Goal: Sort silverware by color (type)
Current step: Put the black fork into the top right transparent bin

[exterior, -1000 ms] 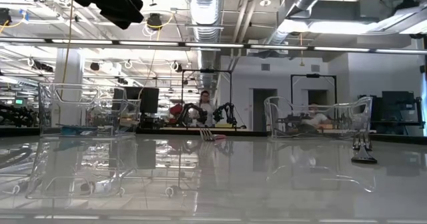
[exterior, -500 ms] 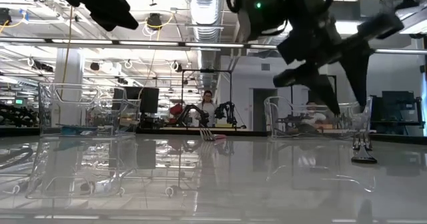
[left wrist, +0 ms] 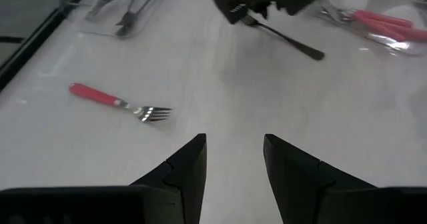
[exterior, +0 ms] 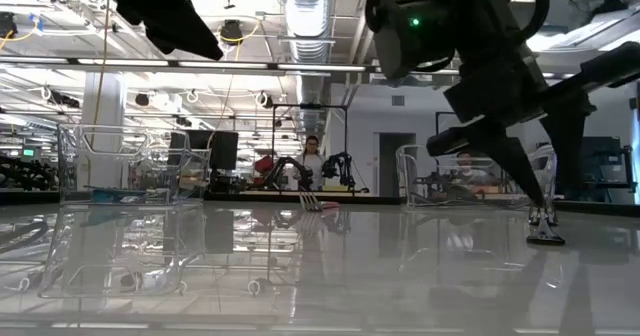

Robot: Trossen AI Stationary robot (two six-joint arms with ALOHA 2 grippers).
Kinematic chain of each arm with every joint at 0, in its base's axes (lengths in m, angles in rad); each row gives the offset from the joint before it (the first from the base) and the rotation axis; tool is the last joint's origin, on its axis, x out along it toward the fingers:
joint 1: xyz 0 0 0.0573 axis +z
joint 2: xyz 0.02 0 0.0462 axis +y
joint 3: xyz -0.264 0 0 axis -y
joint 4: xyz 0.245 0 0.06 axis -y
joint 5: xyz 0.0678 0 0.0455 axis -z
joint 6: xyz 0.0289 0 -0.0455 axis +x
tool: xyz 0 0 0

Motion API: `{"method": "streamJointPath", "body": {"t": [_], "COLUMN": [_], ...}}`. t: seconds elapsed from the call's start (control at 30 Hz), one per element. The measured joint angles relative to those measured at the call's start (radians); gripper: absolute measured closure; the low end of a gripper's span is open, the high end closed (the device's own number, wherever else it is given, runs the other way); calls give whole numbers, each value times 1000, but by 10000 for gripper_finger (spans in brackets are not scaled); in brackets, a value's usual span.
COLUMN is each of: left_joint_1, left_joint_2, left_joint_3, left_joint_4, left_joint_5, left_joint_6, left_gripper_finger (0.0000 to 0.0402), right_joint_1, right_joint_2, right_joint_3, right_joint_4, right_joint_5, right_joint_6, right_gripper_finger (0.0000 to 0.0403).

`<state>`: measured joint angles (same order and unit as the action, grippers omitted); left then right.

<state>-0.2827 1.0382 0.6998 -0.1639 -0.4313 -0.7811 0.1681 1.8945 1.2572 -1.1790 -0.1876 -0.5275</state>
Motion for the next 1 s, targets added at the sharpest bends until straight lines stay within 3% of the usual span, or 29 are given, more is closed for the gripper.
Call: {"method": "streamJointPath", "body": {"t": [0.33,0.67,1.0], "left_joint_1": [51,42,42], "left_joint_2": [0,0,0], "left_joint_3": [0,0,0], "left_joint_4": [-3,-6,-12], "left_joint_5": [0,1,2], "left_joint_6": [-2,-10,-7], "left_gripper_finger": [266,266,266], "right_joint_1": [29,51,38], "right_joint_2": [0,-12,-11], "right_joint_3": [-7,-159,-167], "right_joint_4": [102,253,324], "right_joint_5": [5,76,94], "right_joint_6": [54,48,22], "right_gripper_finger": [255,272,382]}}
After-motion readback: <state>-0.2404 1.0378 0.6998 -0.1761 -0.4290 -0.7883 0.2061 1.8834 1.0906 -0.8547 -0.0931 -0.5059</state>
